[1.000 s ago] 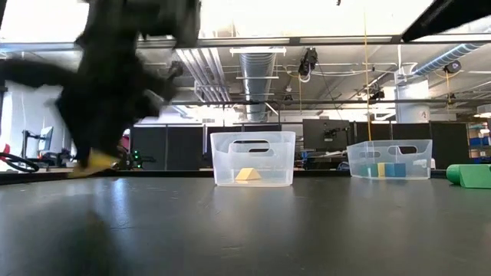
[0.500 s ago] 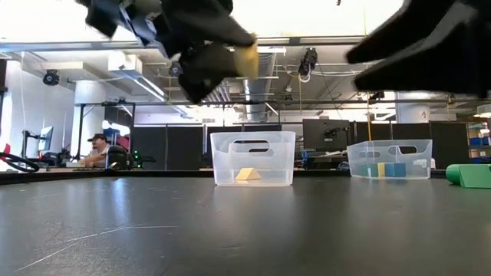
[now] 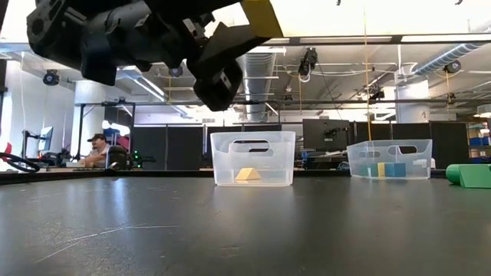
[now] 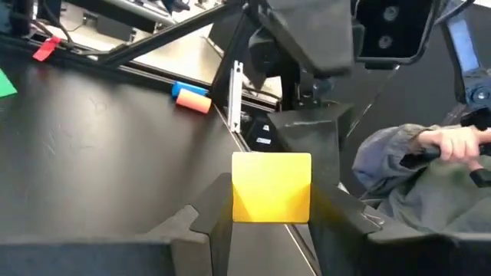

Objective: Sort blocks by size
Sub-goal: Put the yellow triangular block into the middle transparent bin

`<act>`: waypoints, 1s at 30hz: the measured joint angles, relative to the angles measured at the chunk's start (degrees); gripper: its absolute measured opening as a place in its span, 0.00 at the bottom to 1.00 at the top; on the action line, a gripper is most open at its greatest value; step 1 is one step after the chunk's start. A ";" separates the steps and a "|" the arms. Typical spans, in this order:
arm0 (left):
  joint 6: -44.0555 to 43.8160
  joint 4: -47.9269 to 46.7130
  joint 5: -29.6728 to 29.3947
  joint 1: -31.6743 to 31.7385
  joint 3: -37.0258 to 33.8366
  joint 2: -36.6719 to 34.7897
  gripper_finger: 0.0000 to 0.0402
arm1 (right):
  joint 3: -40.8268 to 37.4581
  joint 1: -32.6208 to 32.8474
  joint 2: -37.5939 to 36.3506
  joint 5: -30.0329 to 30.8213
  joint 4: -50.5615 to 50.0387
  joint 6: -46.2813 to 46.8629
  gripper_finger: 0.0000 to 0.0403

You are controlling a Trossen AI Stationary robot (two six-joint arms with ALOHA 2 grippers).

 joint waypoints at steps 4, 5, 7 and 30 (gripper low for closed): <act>-0.02 0.88 -0.06 -0.82 -0.15 -0.33 0.29 | 0.09 -2.09 0.05 -6.70 -0.09 0.81 0.71; -0.14 1.31 -0.05 -1.03 -0.16 -0.44 0.29 | 0.09 -2.44 0.05 -7.08 -0.12 1.01 0.70; -0.91 1.49 -0.18 -1.27 -0.24 -0.77 0.29 | 0.09 -2.76 0.05 -7.29 -0.18 0.64 0.68; -7.51 2.12 -0.50 -1.36 1.15 -1.09 0.29 | 0.16 -2.62 0.05 -6.59 -0.46 -4.30 0.48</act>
